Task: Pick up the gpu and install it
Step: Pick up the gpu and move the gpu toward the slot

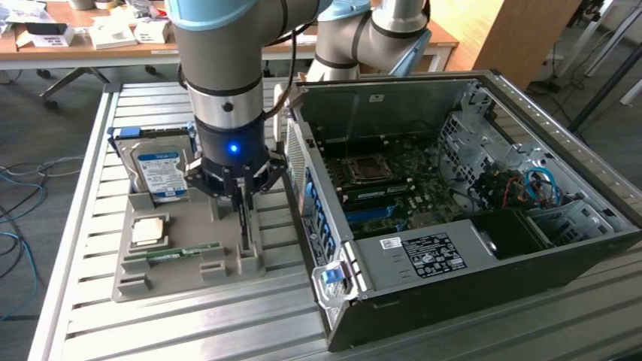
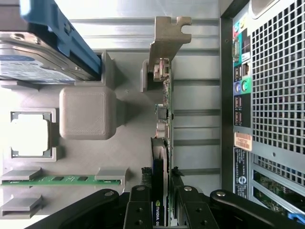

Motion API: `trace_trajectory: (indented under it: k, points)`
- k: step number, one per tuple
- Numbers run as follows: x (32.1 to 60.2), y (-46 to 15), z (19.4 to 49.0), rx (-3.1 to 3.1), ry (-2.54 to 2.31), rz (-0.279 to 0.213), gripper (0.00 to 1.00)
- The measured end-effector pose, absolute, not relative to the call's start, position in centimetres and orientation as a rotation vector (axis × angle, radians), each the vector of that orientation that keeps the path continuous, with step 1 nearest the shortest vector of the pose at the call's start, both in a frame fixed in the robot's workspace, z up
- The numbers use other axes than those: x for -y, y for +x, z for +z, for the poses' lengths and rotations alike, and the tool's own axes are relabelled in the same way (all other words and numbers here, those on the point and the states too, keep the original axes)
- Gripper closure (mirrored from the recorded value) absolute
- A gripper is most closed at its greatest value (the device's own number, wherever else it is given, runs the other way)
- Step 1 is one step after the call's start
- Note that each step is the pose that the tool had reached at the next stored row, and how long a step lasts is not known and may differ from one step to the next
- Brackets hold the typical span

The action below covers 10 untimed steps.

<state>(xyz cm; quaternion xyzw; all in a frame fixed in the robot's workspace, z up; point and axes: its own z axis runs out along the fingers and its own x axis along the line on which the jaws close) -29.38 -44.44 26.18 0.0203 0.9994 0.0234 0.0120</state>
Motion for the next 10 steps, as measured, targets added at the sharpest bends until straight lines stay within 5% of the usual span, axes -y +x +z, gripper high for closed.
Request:
trace_trajectory:
  k: [10]
  points:
    - [44.4,-29.4,28.8,-3.116,0.063,0.073,0.73]
